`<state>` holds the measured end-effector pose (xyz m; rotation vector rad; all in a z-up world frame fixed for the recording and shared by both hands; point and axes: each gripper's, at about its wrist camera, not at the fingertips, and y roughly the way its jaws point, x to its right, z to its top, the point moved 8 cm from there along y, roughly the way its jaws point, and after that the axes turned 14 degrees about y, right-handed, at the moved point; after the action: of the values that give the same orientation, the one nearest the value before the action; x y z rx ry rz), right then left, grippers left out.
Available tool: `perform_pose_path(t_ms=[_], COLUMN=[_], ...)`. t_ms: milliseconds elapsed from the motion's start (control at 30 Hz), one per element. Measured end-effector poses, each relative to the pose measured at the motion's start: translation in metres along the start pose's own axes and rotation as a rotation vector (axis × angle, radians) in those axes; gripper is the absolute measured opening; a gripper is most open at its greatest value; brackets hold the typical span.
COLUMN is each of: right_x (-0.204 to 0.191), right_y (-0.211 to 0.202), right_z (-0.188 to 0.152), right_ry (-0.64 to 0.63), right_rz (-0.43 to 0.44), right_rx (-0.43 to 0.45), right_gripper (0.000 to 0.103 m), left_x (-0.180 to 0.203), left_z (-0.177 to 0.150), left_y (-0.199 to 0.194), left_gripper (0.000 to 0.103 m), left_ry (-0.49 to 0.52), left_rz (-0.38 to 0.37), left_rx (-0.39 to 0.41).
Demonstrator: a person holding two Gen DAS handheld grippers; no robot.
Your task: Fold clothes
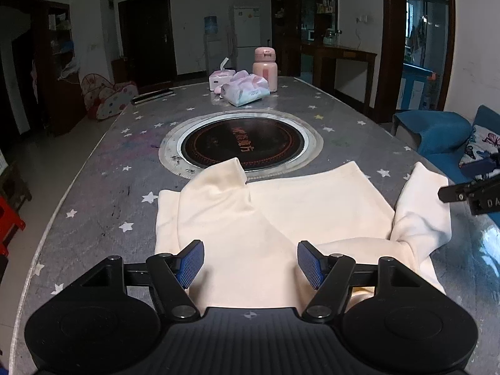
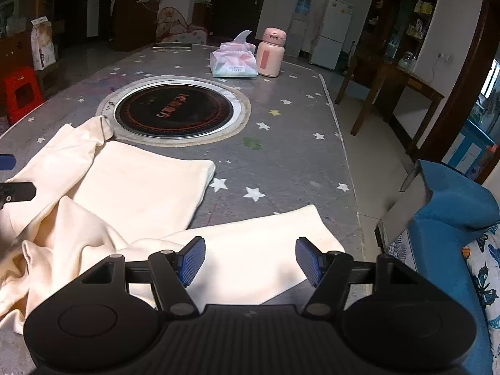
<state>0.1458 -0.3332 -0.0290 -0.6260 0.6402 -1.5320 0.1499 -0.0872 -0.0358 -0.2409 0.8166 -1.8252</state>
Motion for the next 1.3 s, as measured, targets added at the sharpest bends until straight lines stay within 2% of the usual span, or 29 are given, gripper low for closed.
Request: perform_pose_path(t_ms=[200, 333, 400, 667, 867, 1167, 1300], right_x=[-0.003, -0.004, -0.005, -0.018, -0.023, -0.027, -0.031], right_y=[0.000, 0.000, -0.002, -0.018, -0.017, -0.007, -0.007], right_z=[0.001, -0.001, -0.002, -0.007, -0.007, -0.014, -0.014], right_ry=[0.007, 0.020, 0.025, -0.011, -0.002, 0.013, 0.008], right_rz=[0.010, 0.022, 0.029, 0.060, 0.078, 0.095, 0.108], right_rx=[0.000, 0.009, 0.019, 0.049, 0.050, 0.032, 0.039], right_gripper=[0.066, 0.066, 0.066, 0.067, 0.067, 0.067, 0.067], left_x=[-0.010, -0.017, -0.021, -0.045, -0.045, -0.020, -0.012], left_z=[0.000, -0.003, -0.005, -0.008, 0.002, 0.007, 0.014], left_y=[0.007, 0.012, 0.013, -0.001, -0.003, 0.007, 0.017], left_gripper=[0.067, 0.060, 0.060, 0.040, 0.041, 0.042, 0.048], left_ry=[-0.049, -0.067, -0.077, -0.068, -0.065, -0.070, -0.089], left_rz=[0.000, -0.004, -0.004, -0.027, -0.026, -0.077, -0.081], left_rx=[-0.016, -0.037, -0.048, -0.079, -0.046, -0.030, -0.036])
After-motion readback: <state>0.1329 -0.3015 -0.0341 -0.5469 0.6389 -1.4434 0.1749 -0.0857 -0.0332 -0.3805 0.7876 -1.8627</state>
